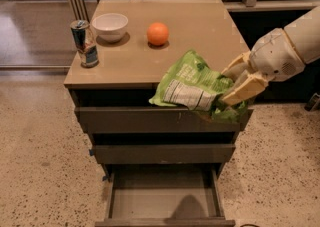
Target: Pick green rice chip bag from bottom drawer and place on counter
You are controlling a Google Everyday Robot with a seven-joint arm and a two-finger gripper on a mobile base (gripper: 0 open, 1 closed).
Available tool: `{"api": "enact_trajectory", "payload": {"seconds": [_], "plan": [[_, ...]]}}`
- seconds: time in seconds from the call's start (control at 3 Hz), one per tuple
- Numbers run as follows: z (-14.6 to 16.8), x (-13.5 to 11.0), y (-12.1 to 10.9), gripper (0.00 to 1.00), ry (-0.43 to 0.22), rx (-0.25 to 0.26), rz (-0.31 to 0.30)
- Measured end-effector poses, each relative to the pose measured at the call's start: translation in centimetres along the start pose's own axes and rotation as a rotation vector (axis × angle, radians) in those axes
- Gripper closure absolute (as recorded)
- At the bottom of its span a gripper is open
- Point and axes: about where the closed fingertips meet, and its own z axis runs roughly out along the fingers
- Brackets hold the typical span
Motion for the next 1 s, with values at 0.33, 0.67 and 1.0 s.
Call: {"api": "enact_trajectory", "payload": {"seconds": [0.33, 0.67, 1.0], "plan": [[-0.5, -0.5, -0.6, 1.0, -0.012, 0.025, -0.019], [-0.6, -0.7, -0.9, 1.0, 0.001, 0.035, -0.004], [-1.5, -1.5, -3.2, 1.0, 0.011, 0.082, 0.028]]}}
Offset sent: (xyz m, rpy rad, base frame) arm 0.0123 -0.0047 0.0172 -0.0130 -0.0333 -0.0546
